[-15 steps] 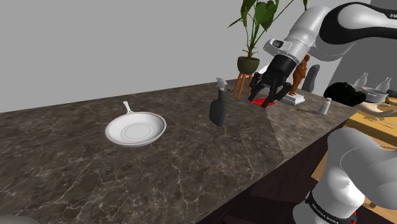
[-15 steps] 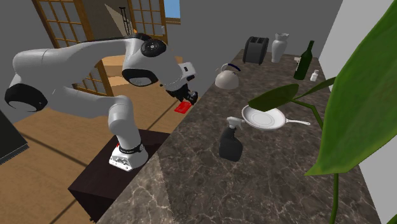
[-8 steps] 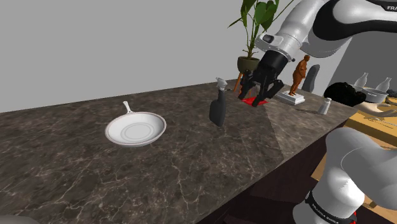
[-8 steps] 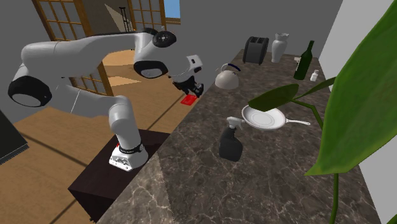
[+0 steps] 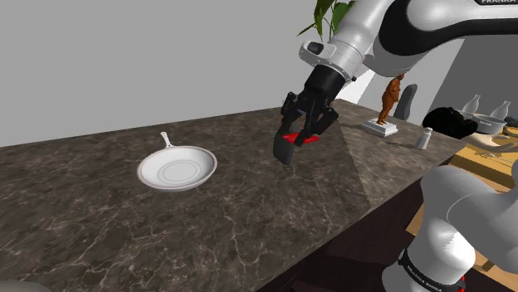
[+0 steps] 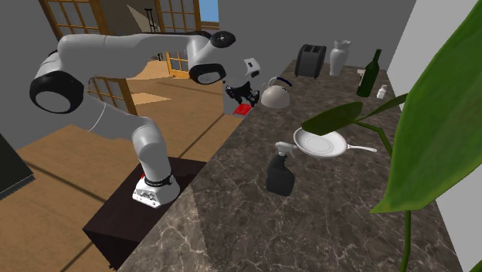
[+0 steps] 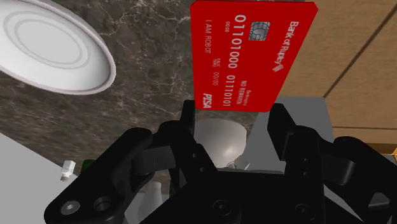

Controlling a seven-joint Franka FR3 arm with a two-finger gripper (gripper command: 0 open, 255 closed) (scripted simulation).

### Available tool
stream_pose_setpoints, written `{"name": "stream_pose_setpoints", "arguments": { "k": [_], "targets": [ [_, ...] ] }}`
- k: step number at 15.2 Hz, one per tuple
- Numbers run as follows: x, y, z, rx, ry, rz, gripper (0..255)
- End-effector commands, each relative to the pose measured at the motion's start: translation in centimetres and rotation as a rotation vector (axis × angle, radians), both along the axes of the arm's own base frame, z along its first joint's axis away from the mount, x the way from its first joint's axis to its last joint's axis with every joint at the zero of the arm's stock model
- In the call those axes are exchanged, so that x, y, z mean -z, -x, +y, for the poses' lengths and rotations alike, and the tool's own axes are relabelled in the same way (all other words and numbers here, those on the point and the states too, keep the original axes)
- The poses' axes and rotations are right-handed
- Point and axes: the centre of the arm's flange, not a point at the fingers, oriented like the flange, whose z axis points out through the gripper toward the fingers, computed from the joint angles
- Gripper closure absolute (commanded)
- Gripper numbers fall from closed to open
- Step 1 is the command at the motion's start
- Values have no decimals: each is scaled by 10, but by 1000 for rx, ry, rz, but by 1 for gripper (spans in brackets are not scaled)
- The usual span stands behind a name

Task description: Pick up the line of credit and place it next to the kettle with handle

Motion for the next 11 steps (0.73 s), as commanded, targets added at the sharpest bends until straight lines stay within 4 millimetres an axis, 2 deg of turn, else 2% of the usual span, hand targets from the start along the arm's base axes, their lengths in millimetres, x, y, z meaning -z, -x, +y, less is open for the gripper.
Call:
{"name": "stream_pose_setpoints", "arguments": {
  "k": [1,11],
  "targets": [
    [-1,-12,24,1,-1,-1,255],
    [-1,-53,149,1,-1,-1,255]
  ]
}}
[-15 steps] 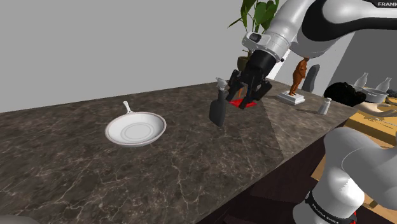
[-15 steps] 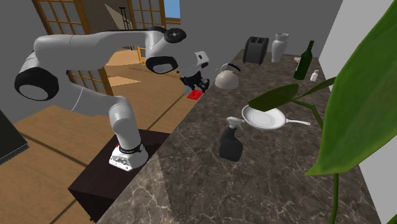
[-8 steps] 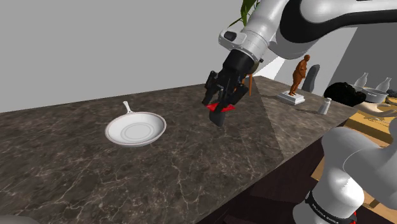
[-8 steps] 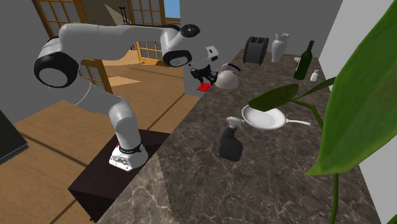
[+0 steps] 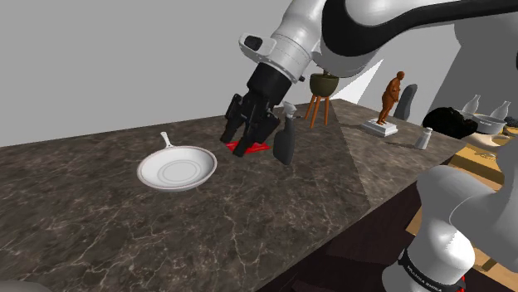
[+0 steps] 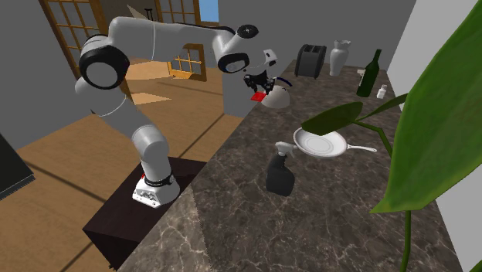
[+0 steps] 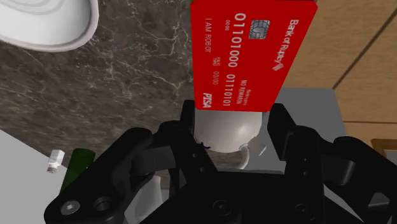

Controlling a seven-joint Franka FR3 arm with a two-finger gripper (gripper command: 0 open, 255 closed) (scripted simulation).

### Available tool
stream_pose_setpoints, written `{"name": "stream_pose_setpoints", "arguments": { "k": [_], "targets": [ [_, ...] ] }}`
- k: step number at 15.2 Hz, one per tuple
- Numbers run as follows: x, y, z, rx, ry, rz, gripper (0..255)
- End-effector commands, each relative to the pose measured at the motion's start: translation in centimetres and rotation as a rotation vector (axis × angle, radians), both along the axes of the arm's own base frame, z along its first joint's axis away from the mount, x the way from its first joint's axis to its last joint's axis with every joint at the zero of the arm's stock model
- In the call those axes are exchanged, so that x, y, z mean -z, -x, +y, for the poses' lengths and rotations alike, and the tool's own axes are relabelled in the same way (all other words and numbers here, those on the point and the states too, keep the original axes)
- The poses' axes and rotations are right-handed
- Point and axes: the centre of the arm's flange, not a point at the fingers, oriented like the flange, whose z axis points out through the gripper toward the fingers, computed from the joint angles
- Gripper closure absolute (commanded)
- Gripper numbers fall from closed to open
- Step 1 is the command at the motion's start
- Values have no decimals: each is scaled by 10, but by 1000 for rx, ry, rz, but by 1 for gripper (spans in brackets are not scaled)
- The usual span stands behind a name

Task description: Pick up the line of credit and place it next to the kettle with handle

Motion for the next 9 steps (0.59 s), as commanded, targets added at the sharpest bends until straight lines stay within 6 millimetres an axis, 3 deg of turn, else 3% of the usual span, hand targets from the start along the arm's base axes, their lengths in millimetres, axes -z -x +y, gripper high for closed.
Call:
{"name": "stream_pose_setpoints", "arguments": {
  "k": [1,9],
  "targets": [
    [0,-9,28,0,-1,0,255],
    [0,-42,128,0,-1,0,255]
  ]
}}
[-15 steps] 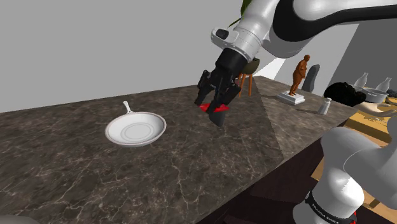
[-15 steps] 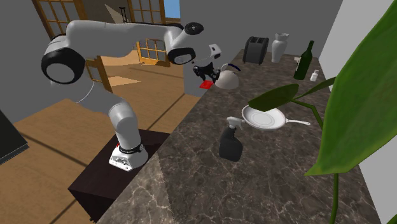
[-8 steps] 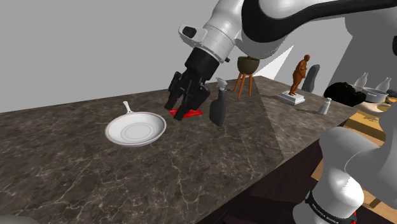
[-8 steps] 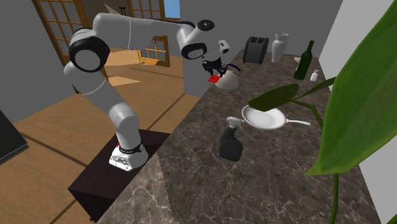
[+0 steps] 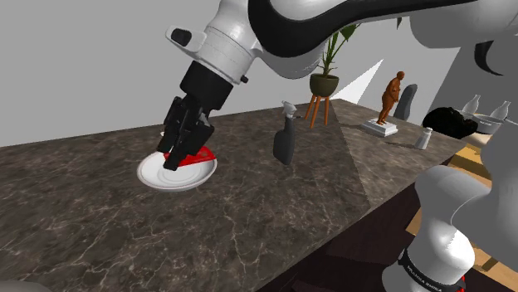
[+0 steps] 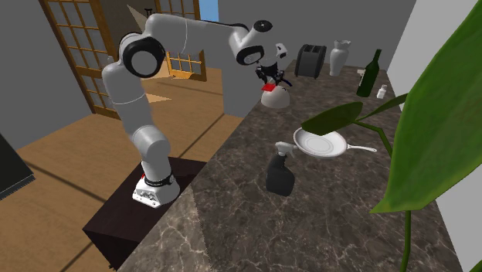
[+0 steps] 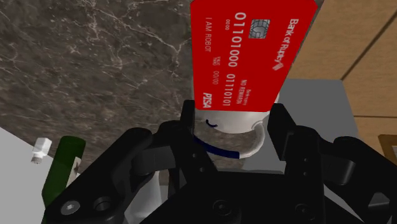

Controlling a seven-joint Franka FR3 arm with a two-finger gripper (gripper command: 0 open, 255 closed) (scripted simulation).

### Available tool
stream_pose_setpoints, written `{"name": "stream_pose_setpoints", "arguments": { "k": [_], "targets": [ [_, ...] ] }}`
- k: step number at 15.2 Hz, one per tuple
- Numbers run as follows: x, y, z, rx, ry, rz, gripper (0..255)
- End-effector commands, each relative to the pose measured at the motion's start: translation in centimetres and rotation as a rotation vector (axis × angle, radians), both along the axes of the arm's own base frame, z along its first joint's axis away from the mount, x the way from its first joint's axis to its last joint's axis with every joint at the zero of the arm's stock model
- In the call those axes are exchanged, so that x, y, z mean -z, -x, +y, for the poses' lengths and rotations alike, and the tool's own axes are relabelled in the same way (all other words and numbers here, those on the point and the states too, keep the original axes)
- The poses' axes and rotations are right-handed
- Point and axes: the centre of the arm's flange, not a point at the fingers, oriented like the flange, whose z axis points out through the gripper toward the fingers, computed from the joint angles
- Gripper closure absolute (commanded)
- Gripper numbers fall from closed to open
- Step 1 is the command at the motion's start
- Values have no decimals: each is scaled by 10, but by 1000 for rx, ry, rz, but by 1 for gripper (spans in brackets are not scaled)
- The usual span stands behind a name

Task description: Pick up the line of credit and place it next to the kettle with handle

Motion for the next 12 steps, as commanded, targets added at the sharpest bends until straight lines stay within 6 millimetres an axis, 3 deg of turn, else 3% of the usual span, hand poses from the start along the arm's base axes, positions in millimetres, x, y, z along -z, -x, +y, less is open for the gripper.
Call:
{"name": "stream_pose_setpoints", "arguments": {
  "k": [1,8,12],
  "targets": [
    [1,-10,25,0,0,0,255],
    [1,-39,111,0,0,0,255],
    [22,-39,111,0,0,0,255]
  ]
}}
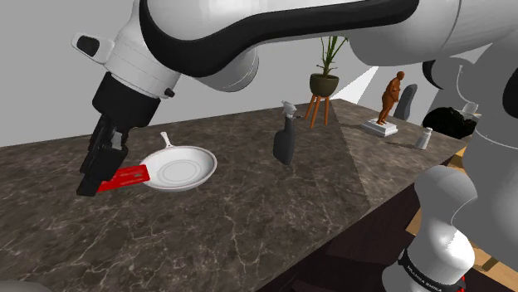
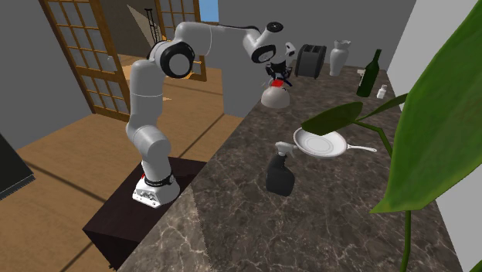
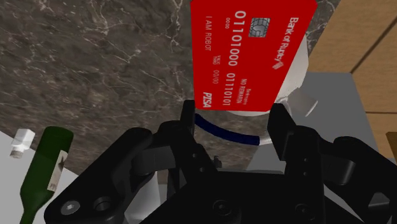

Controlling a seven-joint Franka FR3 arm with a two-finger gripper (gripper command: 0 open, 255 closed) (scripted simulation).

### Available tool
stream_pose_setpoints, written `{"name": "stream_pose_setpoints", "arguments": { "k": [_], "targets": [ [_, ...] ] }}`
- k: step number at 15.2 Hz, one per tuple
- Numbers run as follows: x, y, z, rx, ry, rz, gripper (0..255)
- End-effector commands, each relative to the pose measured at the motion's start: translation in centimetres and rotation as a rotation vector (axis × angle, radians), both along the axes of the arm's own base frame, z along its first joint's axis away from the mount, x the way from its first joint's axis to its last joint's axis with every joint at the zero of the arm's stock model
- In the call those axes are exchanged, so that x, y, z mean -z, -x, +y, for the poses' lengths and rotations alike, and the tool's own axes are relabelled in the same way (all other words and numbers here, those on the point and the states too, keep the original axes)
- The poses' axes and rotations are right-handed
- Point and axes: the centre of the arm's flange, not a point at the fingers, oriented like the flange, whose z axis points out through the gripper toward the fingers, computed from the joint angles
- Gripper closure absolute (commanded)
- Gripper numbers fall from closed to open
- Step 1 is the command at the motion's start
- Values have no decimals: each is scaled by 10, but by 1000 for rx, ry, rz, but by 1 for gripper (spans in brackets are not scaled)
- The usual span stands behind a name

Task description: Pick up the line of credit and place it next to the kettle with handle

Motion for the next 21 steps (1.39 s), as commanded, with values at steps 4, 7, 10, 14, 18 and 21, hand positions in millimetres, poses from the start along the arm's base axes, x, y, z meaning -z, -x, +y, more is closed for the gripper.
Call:
{"name": "stream_pose_setpoints", "arguments": {
  "k": [4,7,10,14,18,21],
  "targets": [
    [25,-1,1,0,0,0,255],
    [41,-1,1,0,0,0,255],
    [57,-1,1,0,0,0,255],
    [78,-1,1,0,0,0,255],
    [99,-1,1,0,0,0,255],
    [115,-1,1,0,0,0,255]
  ]
}}
